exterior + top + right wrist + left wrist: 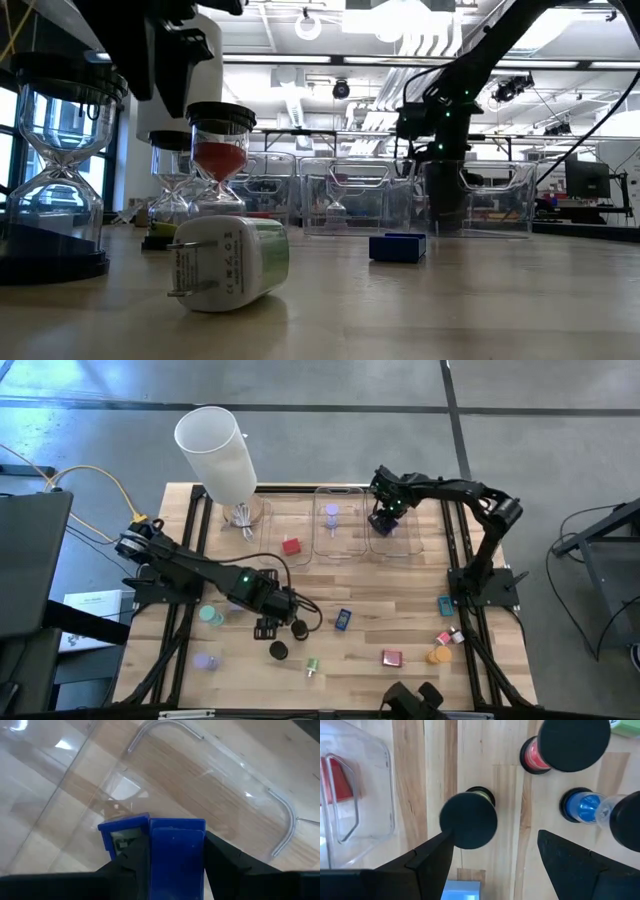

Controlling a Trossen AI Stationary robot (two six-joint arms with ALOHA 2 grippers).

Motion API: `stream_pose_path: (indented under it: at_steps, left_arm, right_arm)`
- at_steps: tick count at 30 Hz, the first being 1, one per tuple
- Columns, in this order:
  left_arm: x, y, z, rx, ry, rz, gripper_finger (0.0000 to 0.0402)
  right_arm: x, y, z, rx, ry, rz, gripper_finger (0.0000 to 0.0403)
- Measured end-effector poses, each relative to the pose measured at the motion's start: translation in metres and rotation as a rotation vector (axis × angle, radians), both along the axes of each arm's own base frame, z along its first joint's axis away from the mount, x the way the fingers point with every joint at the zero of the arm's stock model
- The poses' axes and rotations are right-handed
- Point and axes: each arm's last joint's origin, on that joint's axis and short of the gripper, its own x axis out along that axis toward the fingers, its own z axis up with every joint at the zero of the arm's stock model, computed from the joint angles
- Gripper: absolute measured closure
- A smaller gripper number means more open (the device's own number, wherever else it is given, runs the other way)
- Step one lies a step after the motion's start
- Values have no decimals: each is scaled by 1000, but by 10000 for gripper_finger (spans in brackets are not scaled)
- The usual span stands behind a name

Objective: Pick & Place Office items
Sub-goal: Put the dark blue digital clock into the right transparent bin, then put the yellow hourglass into the middle transparent bin

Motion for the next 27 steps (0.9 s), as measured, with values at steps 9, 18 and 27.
stream_pose_path:
  at_steps: [9,18,27]
  left_arm:
    - [1,1,0,4,1,-9,121]
    - [0,1,0,0,3,-11,121]
    - [0,0,0,-19,7,-4,121]
  right_arm:
    - [0,0,0,-15,14,-18,124]
    - [-1,14,38,-100,-70,-2,131]
    - [-21,80,117,-83,-272,75,144]
